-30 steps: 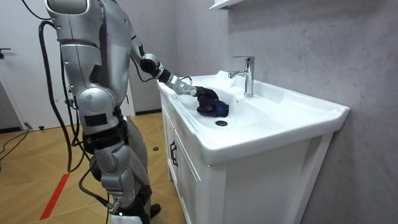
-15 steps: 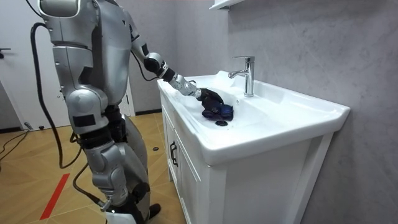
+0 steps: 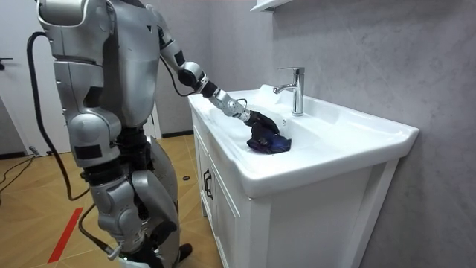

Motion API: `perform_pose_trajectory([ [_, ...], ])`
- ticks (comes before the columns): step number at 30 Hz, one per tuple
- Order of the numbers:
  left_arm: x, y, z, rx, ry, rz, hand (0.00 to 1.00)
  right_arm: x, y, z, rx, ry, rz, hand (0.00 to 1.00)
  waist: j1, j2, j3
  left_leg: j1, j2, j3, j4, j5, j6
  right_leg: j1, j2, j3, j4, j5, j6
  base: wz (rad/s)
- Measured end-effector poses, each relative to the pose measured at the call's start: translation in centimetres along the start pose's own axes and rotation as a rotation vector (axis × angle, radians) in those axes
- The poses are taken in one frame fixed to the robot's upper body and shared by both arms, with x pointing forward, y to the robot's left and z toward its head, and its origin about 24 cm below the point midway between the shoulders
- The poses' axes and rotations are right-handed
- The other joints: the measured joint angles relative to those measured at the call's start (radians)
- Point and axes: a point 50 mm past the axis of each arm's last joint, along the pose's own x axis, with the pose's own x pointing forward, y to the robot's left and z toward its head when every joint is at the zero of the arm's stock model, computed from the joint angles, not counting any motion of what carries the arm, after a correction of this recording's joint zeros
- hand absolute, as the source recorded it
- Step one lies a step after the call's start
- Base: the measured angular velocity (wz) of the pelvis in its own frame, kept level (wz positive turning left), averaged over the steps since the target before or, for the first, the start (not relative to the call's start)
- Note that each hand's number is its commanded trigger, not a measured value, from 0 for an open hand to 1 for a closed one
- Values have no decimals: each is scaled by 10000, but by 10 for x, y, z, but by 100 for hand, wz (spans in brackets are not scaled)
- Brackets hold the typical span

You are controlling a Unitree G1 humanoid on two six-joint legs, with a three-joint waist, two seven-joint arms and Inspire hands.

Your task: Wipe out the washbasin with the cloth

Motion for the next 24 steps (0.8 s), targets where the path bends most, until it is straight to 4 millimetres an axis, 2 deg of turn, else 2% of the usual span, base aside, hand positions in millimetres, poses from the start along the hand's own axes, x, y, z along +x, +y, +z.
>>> perform_pose_trajectory([
  [3,1,-1,5,244,-26,-197,100,-1,-6,-1,-15,35,-152,0,-97,109,55,1,-1,120,82,-109,139,-58,-22,65,113,-40,57,-9],
  [6,2,0,11,381,-237,-331,100,-2,-9,-1,36,-17,-122,0,-116,193,57,5,-37,480,83,-194,252,-358,-43,371,442,-111,151,-22],
  [8,1,-3,15,324,-387,-422,100,-2,-8,-1,272,-52,-34,0,-261,204,59,3,-39,530,85,-231,273,-402,-40,442,460,-92,186,-15],
  [10,0,-8,23,315,-654,-562,100,-3,-10,-5,622,-25,25,0,-314,255,24,26,-14,581,90,-328,310,-455,2,552,479,-71,225,-17],
  [14,-1,-15,36,537,-1059,-764,100,-5,-18,-14,933,225,-7,0,-550,246,55,167,-29,819,111,-549,377,-534,-5,828,669,-94,330,-21],
  [18,-1,-15,37,831,-1156,-816,100,-8,-27,-25,1036,660,-232,0,-817,390,50,198,-30,983,191,-658,466,-574,-14,1009,751,-89,442,-9],
  [24,-1,-17,37,912,-1100,-974,100,-10,-30,-30,874,926,-338,0,-944,398,52,397,-22,1151,220,-775,540,-433,-44,1194,745,-53,544,-9],
])
